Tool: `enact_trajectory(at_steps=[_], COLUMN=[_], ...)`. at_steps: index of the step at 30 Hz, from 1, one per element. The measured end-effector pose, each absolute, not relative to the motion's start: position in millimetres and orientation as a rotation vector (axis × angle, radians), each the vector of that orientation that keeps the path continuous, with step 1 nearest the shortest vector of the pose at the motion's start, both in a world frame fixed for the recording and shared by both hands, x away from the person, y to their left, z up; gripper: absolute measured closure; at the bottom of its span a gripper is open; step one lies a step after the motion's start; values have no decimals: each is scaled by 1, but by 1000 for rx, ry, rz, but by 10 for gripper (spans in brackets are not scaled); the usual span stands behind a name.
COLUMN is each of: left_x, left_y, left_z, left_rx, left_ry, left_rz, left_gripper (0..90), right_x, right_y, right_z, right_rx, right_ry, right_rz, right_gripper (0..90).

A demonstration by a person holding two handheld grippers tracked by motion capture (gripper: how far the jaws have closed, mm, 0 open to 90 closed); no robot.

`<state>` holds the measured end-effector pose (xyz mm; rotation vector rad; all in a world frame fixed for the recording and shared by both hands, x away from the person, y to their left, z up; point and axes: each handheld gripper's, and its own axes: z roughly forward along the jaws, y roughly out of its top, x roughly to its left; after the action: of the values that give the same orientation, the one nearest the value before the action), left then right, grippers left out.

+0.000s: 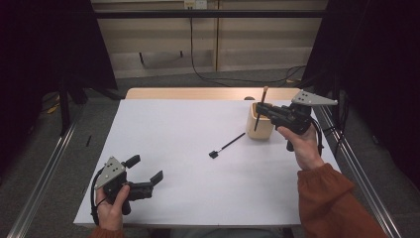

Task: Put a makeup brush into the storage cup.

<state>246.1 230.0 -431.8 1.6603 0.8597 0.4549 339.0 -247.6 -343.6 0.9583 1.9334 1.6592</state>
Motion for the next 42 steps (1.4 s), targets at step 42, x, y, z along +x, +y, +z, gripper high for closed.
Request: enact_trajectory(at_steps=[42], left_x=[242], left_y=[240], left_z=[-431], left_rx=[1664], left_ry=[854], left_rz=[506], left_gripper=[12], right_x=[407], right_y=[-278], right_z=[-337], right_rx=[1088], right_ry=[1841], right_rz=[1520], right_gripper=[833])
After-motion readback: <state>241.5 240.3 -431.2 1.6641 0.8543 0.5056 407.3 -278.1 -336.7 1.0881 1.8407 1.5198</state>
